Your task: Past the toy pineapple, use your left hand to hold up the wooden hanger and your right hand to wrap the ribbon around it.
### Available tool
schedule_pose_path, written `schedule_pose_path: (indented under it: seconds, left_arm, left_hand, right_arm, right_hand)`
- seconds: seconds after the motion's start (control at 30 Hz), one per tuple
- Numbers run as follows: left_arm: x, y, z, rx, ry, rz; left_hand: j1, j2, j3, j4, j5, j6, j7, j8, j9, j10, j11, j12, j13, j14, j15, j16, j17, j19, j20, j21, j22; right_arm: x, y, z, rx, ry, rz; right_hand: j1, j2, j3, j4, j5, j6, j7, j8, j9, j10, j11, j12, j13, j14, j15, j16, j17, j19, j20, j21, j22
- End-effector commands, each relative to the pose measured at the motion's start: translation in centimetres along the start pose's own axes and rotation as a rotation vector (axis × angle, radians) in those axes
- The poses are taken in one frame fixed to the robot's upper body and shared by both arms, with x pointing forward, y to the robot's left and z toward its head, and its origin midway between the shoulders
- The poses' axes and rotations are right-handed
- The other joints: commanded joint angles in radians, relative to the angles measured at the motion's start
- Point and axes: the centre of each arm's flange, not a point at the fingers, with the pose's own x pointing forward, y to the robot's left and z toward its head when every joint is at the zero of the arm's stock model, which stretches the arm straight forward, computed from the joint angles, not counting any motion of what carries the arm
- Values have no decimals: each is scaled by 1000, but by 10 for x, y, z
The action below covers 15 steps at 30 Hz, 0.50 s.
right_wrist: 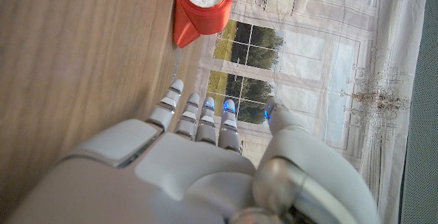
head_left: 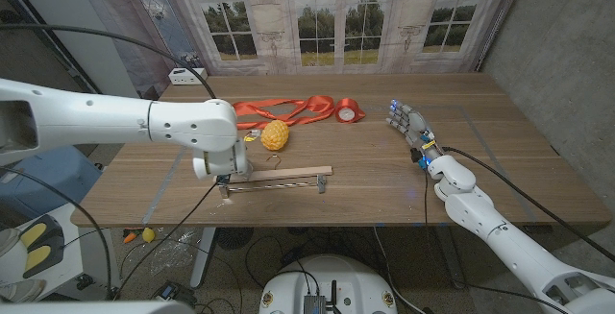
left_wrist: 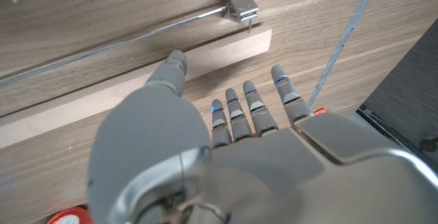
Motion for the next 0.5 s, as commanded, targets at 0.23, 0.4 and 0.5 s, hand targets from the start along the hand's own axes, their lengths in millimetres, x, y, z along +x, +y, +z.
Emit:
schedule_pose_path:
  seconds: [0.23, 0.4, 0.5]
  left_arm:
    - [27, -18, 10, 37, 33, 40]
    - [30, -22, 11, 52, 45, 27]
    - [30, -23, 11, 51, 35, 45]
  left_hand:
    - [43, 18, -11, -16, 6, 51, -9, 18, 2, 56, -5, 23, 4, 58, -75, 25, 7, 49, -13, 12, 4]
    - [43, 6, -34, -15, 1, 20, -9, 4, 2, 21, 5, 8, 6, 29, -69, 13, 7, 38, -16, 5, 4]
    - [60, 18, -35, -17, 2, 38, -16, 11, 2, 47, -12, 18, 8, 51, -76, 23, 8, 54, -27, 10, 4]
  right_arm:
    - [-5, 3, -2, -7, 13, -31]
    - [-8, 3, -5, -1, 15, -39]
    - [-8, 3, -5, -6, 15, -38]
  right_hand:
    - [-10, -3, -2, 1, 2, 8, -2, 4, 4, 8, 3, 8, 3, 8, 2, 8, 4, 4, 2, 7, 5]
    - [-11, -2, -3, 1, 1, 9, -1, 4, 4, 8, 4, 8, 3, 13, 2, 9, 5, 6, 6, 8, 5]
    - [-11, -2, -3, 1, 1, 9, -2, 4, 4, 8, 3, 8, 3, 13, 4, 10, 5, 6, 7, 8, 5]
